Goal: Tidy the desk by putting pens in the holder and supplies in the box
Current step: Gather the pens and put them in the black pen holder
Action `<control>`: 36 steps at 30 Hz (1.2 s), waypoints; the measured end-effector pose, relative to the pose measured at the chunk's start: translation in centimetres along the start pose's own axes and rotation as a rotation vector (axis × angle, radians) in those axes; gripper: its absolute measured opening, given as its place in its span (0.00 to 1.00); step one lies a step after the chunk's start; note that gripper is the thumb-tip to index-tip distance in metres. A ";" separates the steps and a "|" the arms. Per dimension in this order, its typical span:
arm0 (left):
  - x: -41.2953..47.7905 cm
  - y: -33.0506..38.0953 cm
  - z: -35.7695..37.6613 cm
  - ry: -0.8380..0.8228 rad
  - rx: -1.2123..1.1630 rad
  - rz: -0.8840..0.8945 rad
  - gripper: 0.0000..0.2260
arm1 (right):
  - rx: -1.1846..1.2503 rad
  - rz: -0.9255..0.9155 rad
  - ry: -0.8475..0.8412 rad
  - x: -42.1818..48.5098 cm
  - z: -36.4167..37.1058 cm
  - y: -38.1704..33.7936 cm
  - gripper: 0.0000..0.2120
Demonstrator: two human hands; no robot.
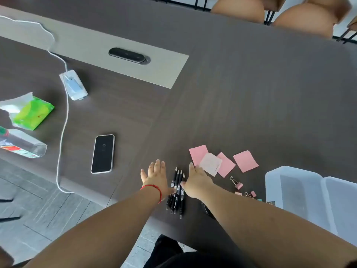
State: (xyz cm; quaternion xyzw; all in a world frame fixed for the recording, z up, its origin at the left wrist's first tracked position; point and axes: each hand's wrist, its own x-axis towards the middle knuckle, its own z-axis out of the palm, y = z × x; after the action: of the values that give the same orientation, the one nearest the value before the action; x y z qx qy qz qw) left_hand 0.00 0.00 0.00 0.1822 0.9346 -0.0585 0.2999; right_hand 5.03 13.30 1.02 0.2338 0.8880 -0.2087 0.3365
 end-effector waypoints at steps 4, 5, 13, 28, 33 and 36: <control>-0.1 -0.2 2.0 0.011 -0.105 -0.004 0.39 | 0.048 0.094 0.013 0.3 2.0 -1.7 0.31; 0.0 0.0 2.5 0.003 -0.133 0.003 0.36 | 0.061 0.107 0.018 0.5 2.4 -2.0 0.26; 0.6 0.5 4.1 -0.106 -0.386 0.055 0.21 | 0.235 0.218 0.030 1.7 4.0 -2.4 0.16; -0.2 2.2 5.3 -0.041 -0.110 -0.011 0.19 | 0.296 0.233 0.123 2.1 5.7 -1.8 0.13; -0.3 1.5 4.4 -0.069 -0.043 -0.028 0.15 | 0.435 0.227 0.050 1.5 4.2 -2.0 0.13; 0.4 0.4 2.7 -0.056 -0.055 -0.007 0.16 | 0.767 0.160 -0.002 -0.1 0.9 -2.2 0.03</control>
State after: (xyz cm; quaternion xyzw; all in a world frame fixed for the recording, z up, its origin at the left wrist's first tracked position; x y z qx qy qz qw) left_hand 1.28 -0.08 -2.47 0.1690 0.9276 -0.0388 0.3308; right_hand 4.38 11.04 0.91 0.4107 0.7241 -0.4989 0.2409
